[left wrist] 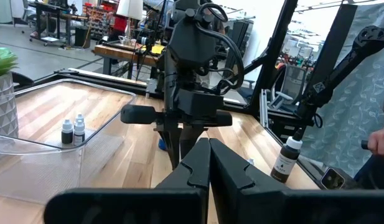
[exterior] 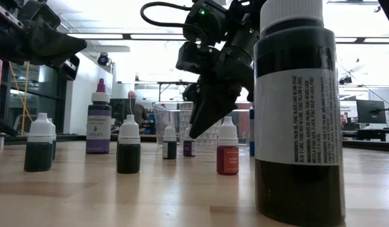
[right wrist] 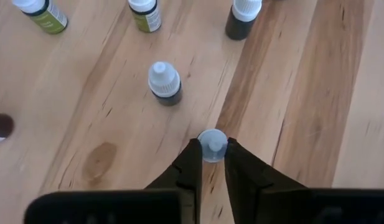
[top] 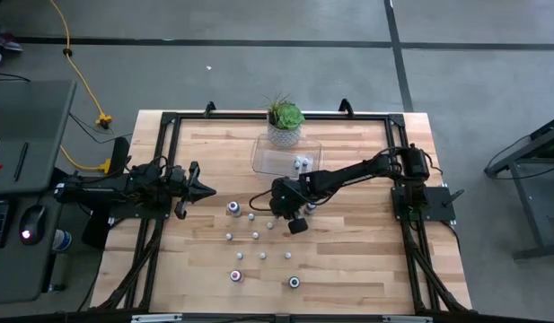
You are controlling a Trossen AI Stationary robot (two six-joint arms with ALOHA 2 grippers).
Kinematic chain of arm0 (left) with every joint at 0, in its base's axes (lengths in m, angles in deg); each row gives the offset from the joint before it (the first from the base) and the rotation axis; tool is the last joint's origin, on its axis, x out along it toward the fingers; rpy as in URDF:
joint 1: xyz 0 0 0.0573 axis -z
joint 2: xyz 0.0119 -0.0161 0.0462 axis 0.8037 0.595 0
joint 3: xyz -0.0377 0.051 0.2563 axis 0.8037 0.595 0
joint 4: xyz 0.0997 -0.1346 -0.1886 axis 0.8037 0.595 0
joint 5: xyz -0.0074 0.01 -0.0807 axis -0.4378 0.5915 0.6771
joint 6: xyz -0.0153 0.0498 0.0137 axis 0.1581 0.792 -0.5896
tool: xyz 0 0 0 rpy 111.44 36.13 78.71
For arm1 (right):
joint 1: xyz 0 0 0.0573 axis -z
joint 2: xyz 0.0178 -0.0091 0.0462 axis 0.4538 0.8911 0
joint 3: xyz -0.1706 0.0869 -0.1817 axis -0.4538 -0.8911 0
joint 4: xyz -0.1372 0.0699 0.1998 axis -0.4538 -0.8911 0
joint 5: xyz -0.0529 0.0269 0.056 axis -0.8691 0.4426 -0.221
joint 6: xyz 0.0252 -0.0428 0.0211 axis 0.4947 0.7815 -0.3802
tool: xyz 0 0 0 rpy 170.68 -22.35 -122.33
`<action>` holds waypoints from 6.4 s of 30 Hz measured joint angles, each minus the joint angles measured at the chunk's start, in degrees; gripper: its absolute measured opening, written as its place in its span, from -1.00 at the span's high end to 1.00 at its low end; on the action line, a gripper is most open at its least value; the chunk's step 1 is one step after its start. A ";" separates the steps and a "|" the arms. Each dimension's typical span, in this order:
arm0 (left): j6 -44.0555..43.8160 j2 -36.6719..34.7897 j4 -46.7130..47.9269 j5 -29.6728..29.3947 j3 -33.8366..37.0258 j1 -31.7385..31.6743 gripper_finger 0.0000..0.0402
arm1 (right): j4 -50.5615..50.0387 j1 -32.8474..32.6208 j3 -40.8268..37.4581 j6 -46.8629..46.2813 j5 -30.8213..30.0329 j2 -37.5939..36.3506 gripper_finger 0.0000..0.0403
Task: Pick & Place food coloring
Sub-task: Put the small black food coloring bottle into the bin
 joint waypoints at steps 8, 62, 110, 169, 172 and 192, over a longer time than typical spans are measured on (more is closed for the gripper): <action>0.00 0.01 0.00 0.00 0.02 0.02 1.00 | 0.23 -0.32 0.02 -3.02 -0.42 -1.08 0.75; 0.00 0.01 0.01 0.00 0.02 -0.01 1.00 | -11.43 20.30 -11.47 -25.15 -13.38 -21.93 0.76; 0.00 0.01 0.02 0.00 0.01 0.01 1.00 | -8.72 21.52 -11.41 -25.43 -9.58 -17.03 0.63; 0.00 0.01 0.01 0.00 0.01 0.00 1.00 | -24.29 2.65 17.05 14.13 19.13 -1.71 0.26; 0.00 0.02 0.01 0.00 0.01 -0.01 1.00 | -24.22 1.50 17.05 15.76 17.57 -0.47 0.26; 0.00 0.02 0.02 0.00 0.02 -0.01 1.00 | -14.39 -2.98 17.05 24.03 1.74 6.12 0.19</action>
